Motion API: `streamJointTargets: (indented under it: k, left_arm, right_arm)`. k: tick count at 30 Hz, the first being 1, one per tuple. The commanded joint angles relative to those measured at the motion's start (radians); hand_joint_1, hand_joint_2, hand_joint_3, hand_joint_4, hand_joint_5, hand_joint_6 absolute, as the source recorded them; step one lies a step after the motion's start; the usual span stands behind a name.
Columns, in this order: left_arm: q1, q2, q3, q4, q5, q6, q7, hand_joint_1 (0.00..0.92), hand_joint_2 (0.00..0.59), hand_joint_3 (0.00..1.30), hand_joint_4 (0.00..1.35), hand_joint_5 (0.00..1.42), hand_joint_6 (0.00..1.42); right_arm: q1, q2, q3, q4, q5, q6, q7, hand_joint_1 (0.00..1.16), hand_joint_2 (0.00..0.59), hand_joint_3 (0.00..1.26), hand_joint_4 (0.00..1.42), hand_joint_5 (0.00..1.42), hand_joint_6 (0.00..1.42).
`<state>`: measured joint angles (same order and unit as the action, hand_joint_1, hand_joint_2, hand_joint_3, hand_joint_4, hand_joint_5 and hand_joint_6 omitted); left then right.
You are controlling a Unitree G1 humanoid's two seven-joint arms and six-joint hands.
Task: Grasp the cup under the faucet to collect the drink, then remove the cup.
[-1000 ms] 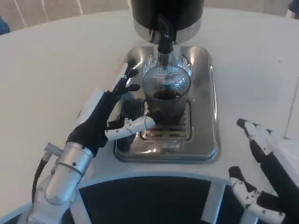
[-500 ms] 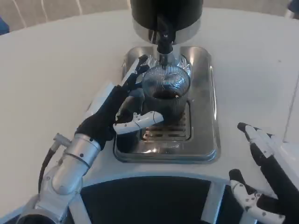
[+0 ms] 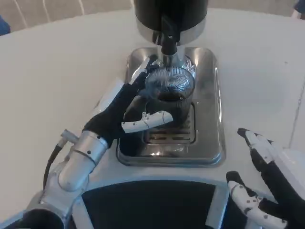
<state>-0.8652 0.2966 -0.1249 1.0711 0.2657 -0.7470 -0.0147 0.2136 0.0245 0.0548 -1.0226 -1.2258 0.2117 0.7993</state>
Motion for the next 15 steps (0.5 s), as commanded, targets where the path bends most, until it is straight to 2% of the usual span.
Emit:
streamJointTargets:
  k: [1, 11, 15]
  left_arm:
    - [-0.022, -0.008, -0.017, 0.035, 0.027, -0.008, 0.019, 0.418, 0.054, 0.0, 0.0, 0.22, 0.28]
    - [-0.046, -0.022, -0.035, 0.061, 0.051, -0.012, 0.056, 0.418, 0.054, 0.0, 0.0, 0.27, 0.33]
    - [-0.052, -0.026, -0.046, 0.067, 0.068, -0.011, 0.079, 0.418, 0.054, 0.0, 0.0, 0.29, 0.35]
  right_arm:
    - [0.02, 0.005, 0.003, 0.005, 0.014, 0.008, 0.003, 0.01, 0.501, 0.0, 0.0, 0.0, 0.0]
    - [0.012, 0.006, 0.0, 0.01, -0.003, 0.022, 0.013, 0.0, 0.525, 0.0, 0.0, 0.0, 0.0]
    - [0.012, 0.008, 0.006, 0.013, -0.014, 0.025, 0.017, 0.09, 0.537, 0.0, 0.0, 0.0, 0.0]
